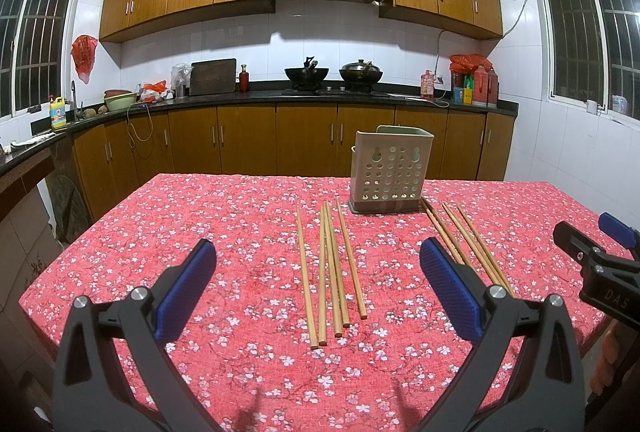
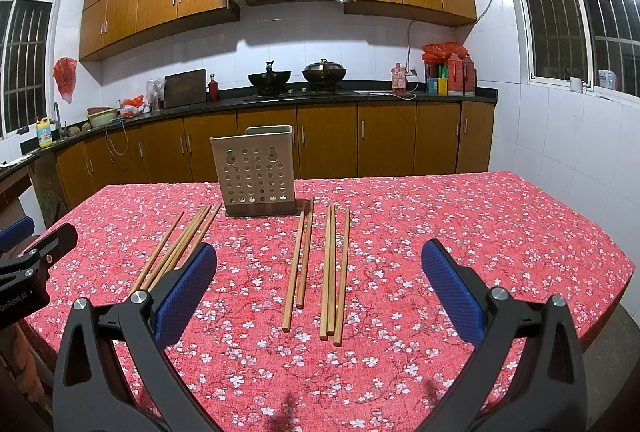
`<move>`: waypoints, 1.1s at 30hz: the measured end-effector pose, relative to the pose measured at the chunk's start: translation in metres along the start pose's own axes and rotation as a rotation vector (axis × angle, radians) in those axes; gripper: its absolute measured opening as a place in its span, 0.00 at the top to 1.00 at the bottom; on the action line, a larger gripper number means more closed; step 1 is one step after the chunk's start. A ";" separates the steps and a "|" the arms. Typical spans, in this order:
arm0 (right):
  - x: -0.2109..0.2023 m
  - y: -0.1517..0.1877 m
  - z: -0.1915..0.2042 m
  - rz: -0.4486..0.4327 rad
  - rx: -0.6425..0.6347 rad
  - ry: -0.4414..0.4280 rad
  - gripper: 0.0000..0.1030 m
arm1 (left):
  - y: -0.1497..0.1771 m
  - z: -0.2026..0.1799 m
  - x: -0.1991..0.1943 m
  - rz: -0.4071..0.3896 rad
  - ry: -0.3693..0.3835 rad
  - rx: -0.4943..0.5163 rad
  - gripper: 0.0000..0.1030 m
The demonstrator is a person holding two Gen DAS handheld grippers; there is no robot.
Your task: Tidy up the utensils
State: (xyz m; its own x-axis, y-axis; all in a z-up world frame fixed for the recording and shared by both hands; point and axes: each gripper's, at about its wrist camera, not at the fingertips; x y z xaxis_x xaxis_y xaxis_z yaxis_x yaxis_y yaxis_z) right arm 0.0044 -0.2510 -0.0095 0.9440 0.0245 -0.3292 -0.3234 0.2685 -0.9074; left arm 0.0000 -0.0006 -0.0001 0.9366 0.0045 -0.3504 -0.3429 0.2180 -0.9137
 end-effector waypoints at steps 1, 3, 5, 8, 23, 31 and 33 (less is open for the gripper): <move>0.000 0.000 0.000 0.000 0.000 0.000 0.02 | 0.000 0.000 0.000 0.000 0.000 0.000 0.04; 0.000 0.000 0.000 -0.001 0.000 0.000 0.02 | 0.000 0.000 0.000 0.000 0.000 0.000 0.04; 0.000 0.000 0.000 0.000 0.000 0.000 0.02 | 0.000 0.000 0.000 0.000 0.000 0.000 0.04; 0.000 0.001 0.000 0.000 0.001 0.000 0.02 | 0.000 0.000 0.000 0.000 0.000 0.000 0.04; 0.002 0.000 -0.001 0.001 0.001 0.000 0.02 | 0.000 0.000 0.000 0.002 0.000 0.001 0.04; 0.004 -0.004 -0.004 0.008 0.003 0.000 0.02 | -0.003 0.002 0.004 0.014 -0.003 0.003 0.04; 0.015 -0.006 -0.007 0.021 0.013 0.002 0.02 | -0.006 0.006 0.010 0.029 -0.007 0.002 0.04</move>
Point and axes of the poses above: each gripper's, at about its wrist camera, not at the fingertips, and x roughly the way its jaws point, z to its left, y to its underside, and after that the axes turned 13 degrees about x, right-handed
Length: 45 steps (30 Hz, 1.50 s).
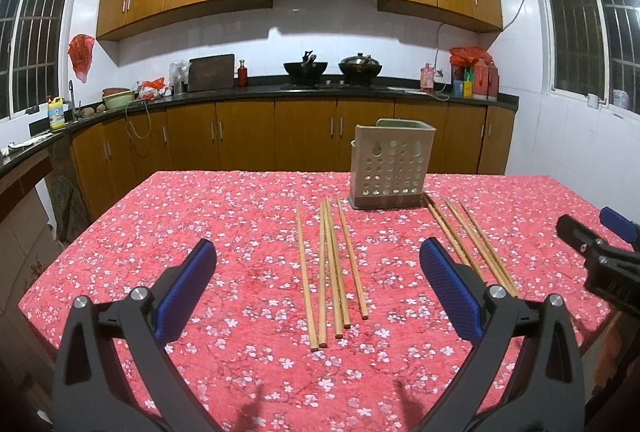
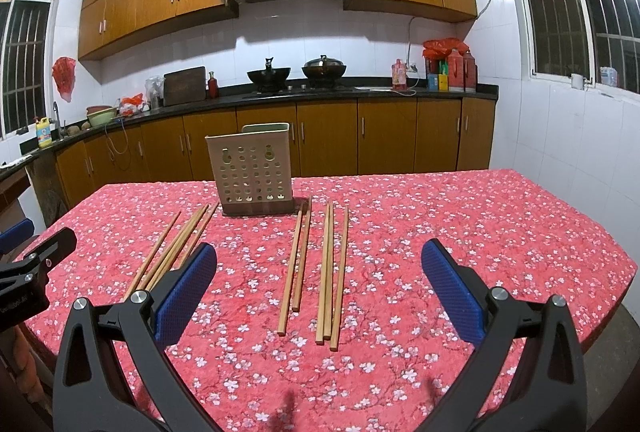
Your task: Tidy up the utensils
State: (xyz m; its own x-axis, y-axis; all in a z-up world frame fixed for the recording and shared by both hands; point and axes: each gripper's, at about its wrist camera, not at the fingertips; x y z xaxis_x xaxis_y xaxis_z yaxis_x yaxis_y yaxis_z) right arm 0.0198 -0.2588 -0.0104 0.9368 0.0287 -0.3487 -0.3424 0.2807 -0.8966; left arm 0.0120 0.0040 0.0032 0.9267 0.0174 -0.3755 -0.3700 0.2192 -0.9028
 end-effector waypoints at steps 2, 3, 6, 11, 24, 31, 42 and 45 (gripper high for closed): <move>0.008 -0.005 -0.003 0.015 0.002 0.017 0.02 | 0.001 0.003 0.010 0.026 -0.008 -0.001 0.04; 0.011 -0.008 -0.005 0.024 0.002 0.026 0.02 | 0.001 0.008 0.018 0.051 -0.019 0.000 0.04; 0.043 -0.016 -0.017 0.125 0.020 0.080 0.03 | 0.004 0.020 0.039 0.128 -0.036 -0.015 0.04; 0.100 -0.012 -0.036 0.335 0.081 0.117 0.32 | 0.009 0.038 0.073 0.255 -0.024 -0.042 0.04; 0.160 0.007 -0.043 0.508 0.103 0.117 0.71 | 0.016 0.040 0.128 0.371 0.081 -0.039 0.13; 0.164 0.004 -0.051 0.498 0.094 0.150 0.93 | 0.020 0.036 0.155 0.439 0.163 -0.067 0.44; 0.168 0.005 -0.051 0.488 0.080 0.146 0.93 | 0.029 0.030 0.177 0.514 0.202 -0.049 0.79; 0.171 0.004 -0.050 0.495 0.070 0.138 0.93 | 0.026 0.023 0.182 0.513 0.192 -0.003 0.85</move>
State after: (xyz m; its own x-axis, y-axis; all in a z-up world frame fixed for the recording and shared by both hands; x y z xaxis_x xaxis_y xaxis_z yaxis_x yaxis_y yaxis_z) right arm 0.1754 -0.3004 -0.0876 0.6442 0.0491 -0.7633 -0.7319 0.3290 -0.5967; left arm 0.1727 0.0353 -0.0839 0.5986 -0.0573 -0.7990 -0.7716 0.2266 -0.5944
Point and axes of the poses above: each gripper's, at about its wrist camera, not at the fingertips, and x roughly the way its jaws point, z to its left, y to its underside, and after that the axes turned 13 degrees about x, right-handed
